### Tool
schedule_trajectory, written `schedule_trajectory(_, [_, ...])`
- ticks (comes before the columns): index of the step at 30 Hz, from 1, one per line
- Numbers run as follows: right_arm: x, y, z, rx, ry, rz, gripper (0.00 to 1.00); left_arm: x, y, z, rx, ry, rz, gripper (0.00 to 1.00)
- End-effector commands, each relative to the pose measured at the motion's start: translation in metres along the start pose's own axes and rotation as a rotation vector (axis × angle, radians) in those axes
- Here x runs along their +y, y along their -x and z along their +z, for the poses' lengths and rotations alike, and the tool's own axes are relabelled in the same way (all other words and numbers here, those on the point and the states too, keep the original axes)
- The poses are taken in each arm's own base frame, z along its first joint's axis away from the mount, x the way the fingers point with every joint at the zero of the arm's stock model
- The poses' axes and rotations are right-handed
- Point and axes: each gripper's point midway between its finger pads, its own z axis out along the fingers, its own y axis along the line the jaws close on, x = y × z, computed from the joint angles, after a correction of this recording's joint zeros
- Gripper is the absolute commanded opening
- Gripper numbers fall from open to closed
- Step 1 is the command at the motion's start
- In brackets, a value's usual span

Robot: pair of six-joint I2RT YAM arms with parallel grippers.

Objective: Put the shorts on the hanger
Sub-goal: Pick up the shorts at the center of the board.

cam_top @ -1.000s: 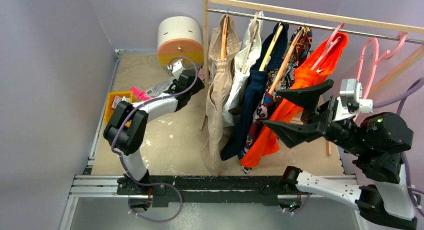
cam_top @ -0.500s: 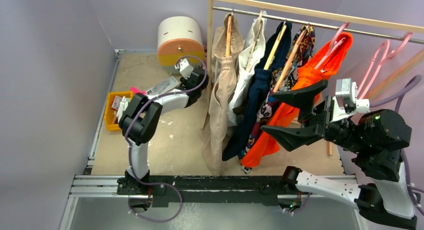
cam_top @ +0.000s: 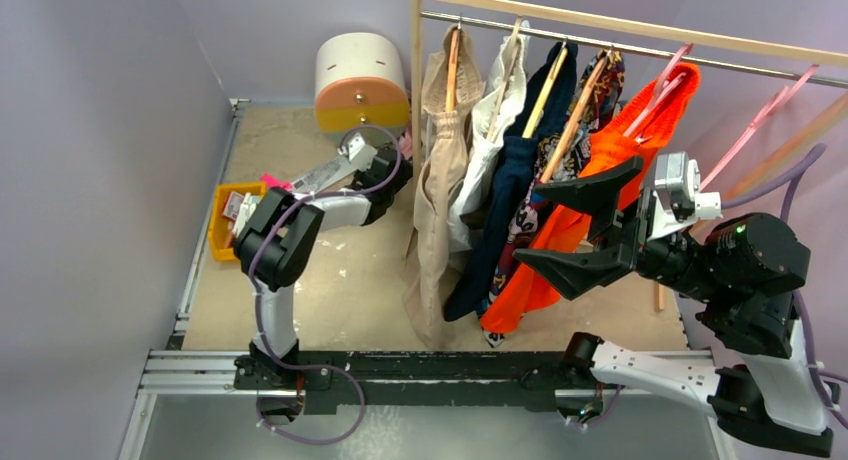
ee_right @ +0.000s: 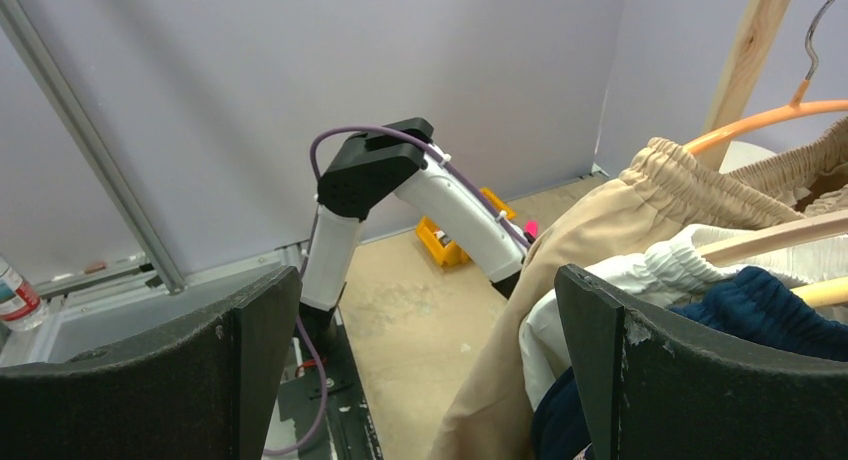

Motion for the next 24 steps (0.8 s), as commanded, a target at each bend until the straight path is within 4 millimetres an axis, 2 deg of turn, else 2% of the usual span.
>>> schedule_trajectory(1, [0.006,0.011,0.001,-0.037,0.032,-0.012,0.99,-0.029,0.044,-0.028,-0.068,-0.109,-0.145,0.64])
schedule_trajectory(4, [0.006,0.010,0.002,-0.040,0.036,-0.012,0.99,-0.027,0.053,-0.034,-0.073,-0.125,-0.202,0.64])
schedule_trajectory(9, [0.005,0.012,0.002,-0.046,0.030,-0.011,0.99,-0.033,0.056,-0.021,-0.044,-0.149,-0.285,0.64])
schedule_trajectory(15, [0.007,0.018,-0.002,-0.065,0.032,-0.012,0.99,-0.038,0.043,-0.001,-0.003,-0.159,-0.334,0.62])
schedule_trajectory(24, [0.008,0.018,-0.004,-0.061,0.032,-0.002,0.99,-0.036,0.031,0.021,0.008,-0.134,-0.326,0.60])
